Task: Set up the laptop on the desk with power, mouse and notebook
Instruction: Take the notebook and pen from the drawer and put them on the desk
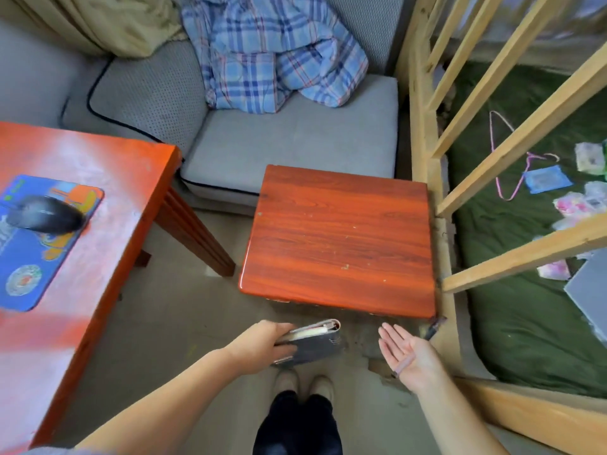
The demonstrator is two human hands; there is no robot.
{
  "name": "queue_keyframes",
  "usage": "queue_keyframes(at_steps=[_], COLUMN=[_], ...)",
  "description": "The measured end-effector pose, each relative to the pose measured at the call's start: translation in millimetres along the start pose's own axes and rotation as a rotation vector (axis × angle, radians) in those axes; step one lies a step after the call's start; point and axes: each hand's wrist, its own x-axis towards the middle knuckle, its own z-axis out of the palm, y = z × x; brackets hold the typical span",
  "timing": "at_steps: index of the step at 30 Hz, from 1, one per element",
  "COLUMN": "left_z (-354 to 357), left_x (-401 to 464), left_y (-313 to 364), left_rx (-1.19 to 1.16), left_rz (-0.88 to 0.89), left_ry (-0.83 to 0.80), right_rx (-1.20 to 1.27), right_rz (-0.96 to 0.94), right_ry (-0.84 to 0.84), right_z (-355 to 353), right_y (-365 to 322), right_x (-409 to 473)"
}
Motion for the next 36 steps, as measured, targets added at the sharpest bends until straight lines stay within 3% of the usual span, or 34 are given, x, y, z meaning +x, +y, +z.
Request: queue_keyframes(at_steps=[5, 8, 12, 17, 20, 25, 32, 36], left_z=[-41.2, -60.1, -75.9, -76.7, -63.0, -11.8, 61.0, 83.4], left_x=[-47.3, -77.8, -124.8, -210.1, -278.9, -407.8, -571.8, -642.3], left_y=[22.1, 37.5, 54.8, 38.1, 17.3, -15.9, -63.2, -86.9], left_rx=[-0.436, -0.844, -1.384, -1.689, -1.799, -1.881, -1.722, -1.656], left_rz=[-0.109, -0.128, -0.037, 0.050, 0.135, 0.267, 0.122, 0.107], left_ry=[0.301, 0.466, 0.683, 0.933, 1.092, 1.257, 1.326, 1.489], right_rx=[-0.109, -0.271, -0.458, -0.535, -0.600, -0.635, -0.853, -1.139], right_rz=[-0.041, -0.113, -0.310, -0.632, -0.734, -0.431, -0.308, -0.352], right_ry=[-0.075, -0.105, -0.238, -0.466, -0.477, -0.821, -1.248, -1.406], right_z=[16.8, 45.8, 100.9, 163.0, 182.2, 187.5, 197.7, 219.2], right_y=[-14.5, -10.7, 11.3, 83.3, 150.3, 291.0, 408.8, 440.4], right_x=[-41.6, -72.3, -116.2, -184.4, -227.0, -297.5, -374.2, -392.6])
